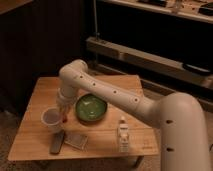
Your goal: Place the ceramic cup in the ceramic bowl
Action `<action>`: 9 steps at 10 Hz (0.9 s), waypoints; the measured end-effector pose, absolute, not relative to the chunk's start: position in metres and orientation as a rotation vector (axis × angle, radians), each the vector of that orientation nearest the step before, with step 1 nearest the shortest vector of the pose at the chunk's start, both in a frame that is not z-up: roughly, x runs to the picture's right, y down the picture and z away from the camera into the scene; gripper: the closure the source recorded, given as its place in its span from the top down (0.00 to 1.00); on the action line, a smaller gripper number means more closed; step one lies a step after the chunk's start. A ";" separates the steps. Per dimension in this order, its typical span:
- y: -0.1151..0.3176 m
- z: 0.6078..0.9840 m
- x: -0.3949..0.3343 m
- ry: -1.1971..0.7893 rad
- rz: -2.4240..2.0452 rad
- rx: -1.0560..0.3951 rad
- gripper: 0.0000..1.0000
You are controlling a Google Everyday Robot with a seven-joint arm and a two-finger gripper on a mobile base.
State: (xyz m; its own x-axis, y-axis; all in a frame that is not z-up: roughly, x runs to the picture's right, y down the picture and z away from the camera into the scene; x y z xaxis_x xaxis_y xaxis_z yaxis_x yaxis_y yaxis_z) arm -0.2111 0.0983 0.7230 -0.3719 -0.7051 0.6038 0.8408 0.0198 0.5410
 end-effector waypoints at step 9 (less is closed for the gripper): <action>0.044 0.704 -0.147 -1.059 -1.598 -0.215 0.04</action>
State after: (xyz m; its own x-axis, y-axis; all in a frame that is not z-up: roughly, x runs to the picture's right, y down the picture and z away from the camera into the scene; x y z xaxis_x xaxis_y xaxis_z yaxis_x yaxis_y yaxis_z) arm -0.1470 0.0442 0.7040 -0.3339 -0.6934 0.6386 0.8585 0.0562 0.5098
